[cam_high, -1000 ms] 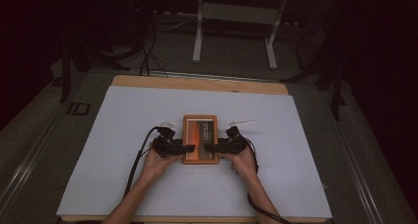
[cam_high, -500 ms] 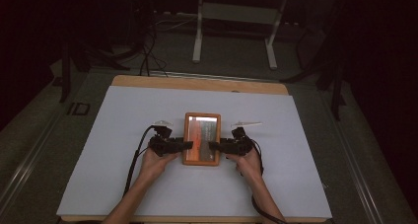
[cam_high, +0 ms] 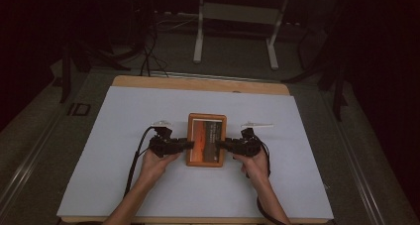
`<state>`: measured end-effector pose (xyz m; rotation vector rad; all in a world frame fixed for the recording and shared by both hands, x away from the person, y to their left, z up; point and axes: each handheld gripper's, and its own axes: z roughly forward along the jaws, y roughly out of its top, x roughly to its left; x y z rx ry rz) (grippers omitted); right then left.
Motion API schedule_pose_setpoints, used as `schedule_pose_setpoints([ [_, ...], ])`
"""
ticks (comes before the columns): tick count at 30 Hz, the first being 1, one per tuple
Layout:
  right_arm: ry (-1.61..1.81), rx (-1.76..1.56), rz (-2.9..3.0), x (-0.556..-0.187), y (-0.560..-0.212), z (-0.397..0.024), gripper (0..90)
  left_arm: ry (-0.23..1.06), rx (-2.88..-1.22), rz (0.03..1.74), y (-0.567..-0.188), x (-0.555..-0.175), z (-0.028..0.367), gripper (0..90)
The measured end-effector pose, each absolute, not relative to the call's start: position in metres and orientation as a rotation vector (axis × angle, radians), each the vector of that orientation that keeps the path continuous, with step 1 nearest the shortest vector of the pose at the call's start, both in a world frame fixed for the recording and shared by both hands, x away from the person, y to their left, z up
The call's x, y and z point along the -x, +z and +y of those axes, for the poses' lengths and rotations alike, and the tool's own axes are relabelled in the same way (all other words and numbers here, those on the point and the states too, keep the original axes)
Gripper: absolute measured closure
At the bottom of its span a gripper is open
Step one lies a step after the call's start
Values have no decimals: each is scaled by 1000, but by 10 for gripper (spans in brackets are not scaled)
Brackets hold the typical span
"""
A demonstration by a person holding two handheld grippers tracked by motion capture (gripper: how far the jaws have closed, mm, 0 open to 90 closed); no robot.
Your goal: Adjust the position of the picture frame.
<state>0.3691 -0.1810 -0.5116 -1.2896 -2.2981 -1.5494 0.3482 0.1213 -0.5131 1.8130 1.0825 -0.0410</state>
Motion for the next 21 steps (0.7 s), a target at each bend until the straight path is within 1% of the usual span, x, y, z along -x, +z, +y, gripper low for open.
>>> schedule_pose_setpoints([
  [13,-1539,1317,-2266,-356,-510,-190,603,-125,-1807,1088,-511,-341,118,669],
  [21,-1513,1351,-2208,-352,-518,-191,604,-198,-1792,1123,-517,-338,120,674],
])
